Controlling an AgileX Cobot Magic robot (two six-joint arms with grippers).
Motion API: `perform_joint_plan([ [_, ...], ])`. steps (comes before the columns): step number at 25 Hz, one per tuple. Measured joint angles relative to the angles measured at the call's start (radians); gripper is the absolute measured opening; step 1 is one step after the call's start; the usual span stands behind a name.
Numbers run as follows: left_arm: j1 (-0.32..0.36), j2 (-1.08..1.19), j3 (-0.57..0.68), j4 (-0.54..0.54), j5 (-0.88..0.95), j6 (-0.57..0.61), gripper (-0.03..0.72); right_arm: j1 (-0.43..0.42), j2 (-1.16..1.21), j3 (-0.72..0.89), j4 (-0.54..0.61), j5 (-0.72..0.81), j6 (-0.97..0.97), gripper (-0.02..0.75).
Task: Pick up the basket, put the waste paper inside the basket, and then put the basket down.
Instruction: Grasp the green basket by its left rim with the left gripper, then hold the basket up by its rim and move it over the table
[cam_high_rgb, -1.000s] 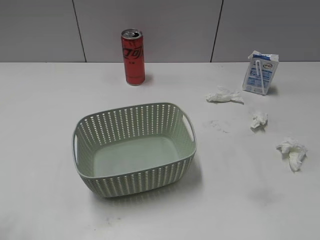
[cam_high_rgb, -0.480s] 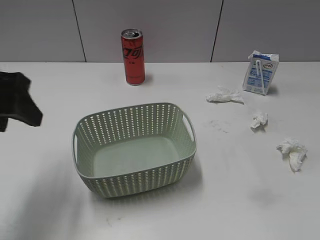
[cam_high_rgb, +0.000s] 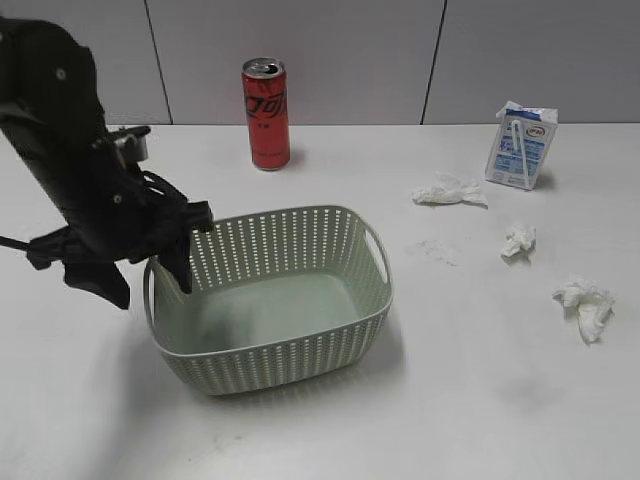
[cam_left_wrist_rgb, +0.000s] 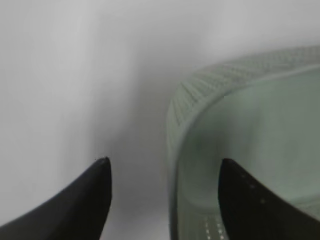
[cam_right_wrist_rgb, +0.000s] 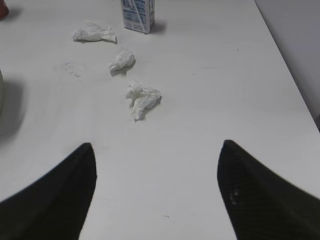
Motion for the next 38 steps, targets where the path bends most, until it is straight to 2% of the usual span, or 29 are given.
perform_joint_plan([
  [4, -0.002, 0.083, -0.015, -0.017, -0.019, -0.03, 0.469, 0.0, 0.0, 0.0, 0.0, 0.0, 0.0, 0.569],
  [7, -0.002, 0.107, -0.016, -0.018, -0.026, -0.034, 0.407, 0.0, 0.0, 0.0, 0.0, 0.0, 0.0, 0.569],
  [9, -0.002, 0.113, -0.017, -0.017, -0.027, -0.034, 0.338, 0.0, 0.0, 0.0, 0.0, 0.0, 0.0, 0.569],
  [14, -0.002, 0.113, -0.022, -0.017, -0.032, -0.036, 0.072, 0.0, 0.0, 0.0, 0.0, 0.0, 0.0, 0.569],
  [16, -0.003, 0.113, -0.023, -0.017, -0.031, -0.036, 0.022, 0.0, 0.0, 0.0, 0.0, 0.0, 0.0, 0.569],
  [20, -0.003, 0.108, -0.023, -0.015, -0.007, -0.026, 0.006, 0.0, 0.0, 0.0, 0.0, 0.0, 0.0, 0.569],
  [29, -0.003, -0.059, -0.023, 0.015, 0.096, 0.13, 0.006, 0.0, 0.0, 0.0, 0.0, 0.0, 0.0, 0.569],
  [34, -0.003, -0.144, -0.012, 0.08, 0.118, 0.148, 0.006, 0.0, 0.0, 0.0, 0.0, -0.001, 0.0, 0.569],
  [38, -0.003, -0.174, 0.027, 0.088, 0.127, 0.149, 0.006, 0.0, 0.0, 0.0, 0.0, 0.0, 0.0, 0.569],
])
